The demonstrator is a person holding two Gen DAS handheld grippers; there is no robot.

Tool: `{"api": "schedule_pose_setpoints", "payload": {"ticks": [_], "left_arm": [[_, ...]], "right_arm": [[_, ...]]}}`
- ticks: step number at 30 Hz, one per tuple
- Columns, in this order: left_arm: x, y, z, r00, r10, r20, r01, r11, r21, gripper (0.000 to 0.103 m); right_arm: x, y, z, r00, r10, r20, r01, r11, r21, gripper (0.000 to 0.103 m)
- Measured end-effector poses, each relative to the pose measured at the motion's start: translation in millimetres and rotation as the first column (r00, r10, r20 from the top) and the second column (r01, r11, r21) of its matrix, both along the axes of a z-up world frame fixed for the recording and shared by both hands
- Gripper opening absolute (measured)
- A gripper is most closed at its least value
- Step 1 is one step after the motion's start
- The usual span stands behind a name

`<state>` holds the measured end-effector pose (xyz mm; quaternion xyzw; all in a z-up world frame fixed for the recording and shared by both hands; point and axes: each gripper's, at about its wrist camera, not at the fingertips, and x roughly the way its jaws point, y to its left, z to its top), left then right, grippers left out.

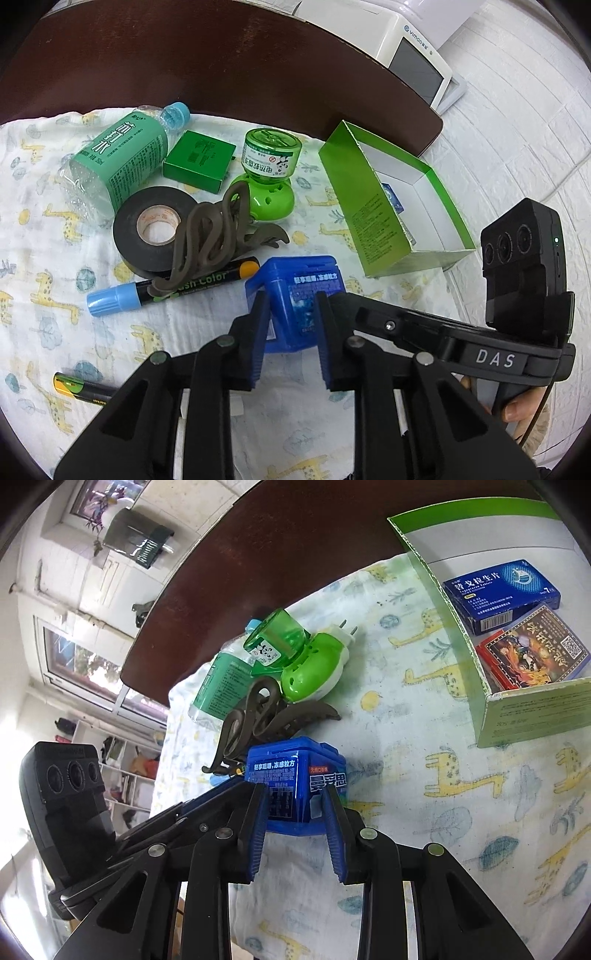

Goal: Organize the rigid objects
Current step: 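Carry the mentos container into the green box and open the right gripper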

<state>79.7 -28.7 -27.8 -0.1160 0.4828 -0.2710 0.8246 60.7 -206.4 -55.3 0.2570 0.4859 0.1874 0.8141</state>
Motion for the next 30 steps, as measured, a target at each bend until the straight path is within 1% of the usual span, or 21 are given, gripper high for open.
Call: {"api": "schedule_pose_setpoints", "payload": {"ticks": [7,13,17,21,23,30], "left_arm": [[-5,-7,23,0.998,-0.012,0.06,0.011,1.0,0.014,0.02],[-2,-30,54,0.988,-0.056,0.141,0.052,0.998,0.03,0.02],[2,-50,70,0.98,-0.09,0.178,0.086,0.996,0.025,0.02],[8,-78,82,0.97,-0.13,0.206,0.123,0.991,0.044,0.02],[11,-91,87,0.967,-0.147,0.21,0.141,0.989,0.045,0.02],[23,-141,97,0.952,-0.21,0.224,0.196,0.977,0.084,0.02]], "right_arm": [[-6,-5,19,0.998,0.001,0.056,-0.001,1.0,0.004,0.033],[-12,-22,48,0.992,-0.02,0.128,0.017,1.0,0.019,0.033],[-18,-41,67,0.983,-0.05,0.179,0.046,0.999,0.026,0.033],[-22,-62,79,0.973,-0.09,0.212,0.086,0.996,0.028,0.033],[-24,-75,82,0.968,-0.114,0.225,0.108,0.993,0.037,0.033],[-25,-122,85,0.949,-0.202,0.242,0.188,0.979,0.082,0.033]]}}
